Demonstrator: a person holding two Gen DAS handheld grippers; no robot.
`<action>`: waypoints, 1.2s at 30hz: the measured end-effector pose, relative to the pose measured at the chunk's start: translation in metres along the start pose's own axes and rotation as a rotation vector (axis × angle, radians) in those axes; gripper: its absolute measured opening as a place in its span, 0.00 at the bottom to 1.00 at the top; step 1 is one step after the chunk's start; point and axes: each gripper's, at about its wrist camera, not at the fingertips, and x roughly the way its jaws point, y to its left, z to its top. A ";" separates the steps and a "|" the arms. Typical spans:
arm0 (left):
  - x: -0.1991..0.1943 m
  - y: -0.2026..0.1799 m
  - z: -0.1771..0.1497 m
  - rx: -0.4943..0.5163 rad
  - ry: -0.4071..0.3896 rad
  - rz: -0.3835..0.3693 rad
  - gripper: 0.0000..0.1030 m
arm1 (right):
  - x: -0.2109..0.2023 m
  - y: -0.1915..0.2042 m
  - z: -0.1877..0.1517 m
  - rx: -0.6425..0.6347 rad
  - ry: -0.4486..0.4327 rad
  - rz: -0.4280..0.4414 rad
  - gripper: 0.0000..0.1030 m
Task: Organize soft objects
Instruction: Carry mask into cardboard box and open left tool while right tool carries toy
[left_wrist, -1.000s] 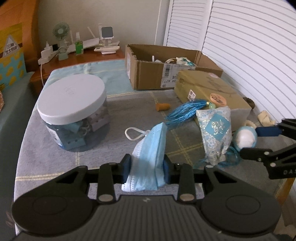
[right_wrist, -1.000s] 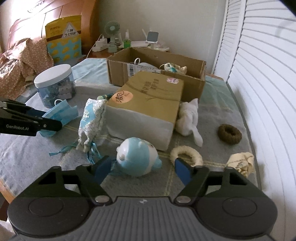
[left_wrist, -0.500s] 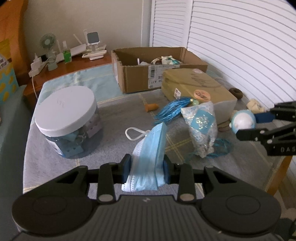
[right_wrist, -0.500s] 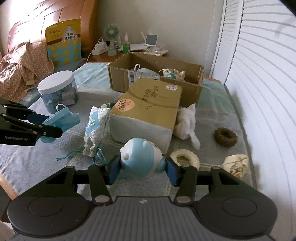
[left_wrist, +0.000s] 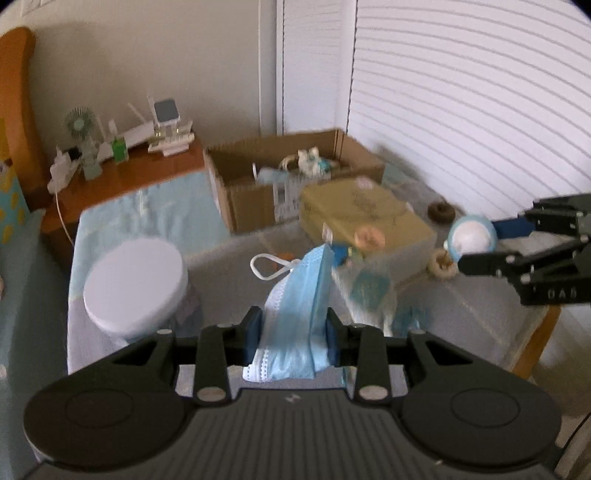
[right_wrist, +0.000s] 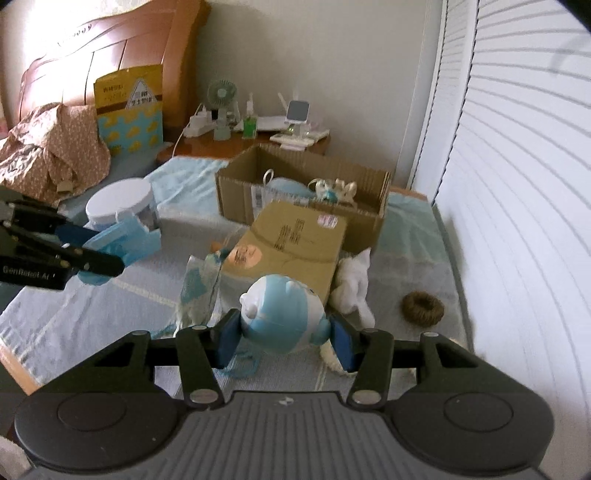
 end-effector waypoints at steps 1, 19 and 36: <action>0.000 0.000 0.007 0.010 -0.013 -0.002 0.33 | -0.001 0.000 0.002 0.002 -0.007 -0.002 0.55; 0.101 0.021 0.155 0.043 -0.009 0.059 0.33 | -0.015 -0.009 0.017 0.023 -0.082 -0.014 0.55; 0.140 0.036 0.159 -0.044 0.001 0.160 0.78 | -0.015 -0.018 0.021 0.034 -0.080 -0.045 0.55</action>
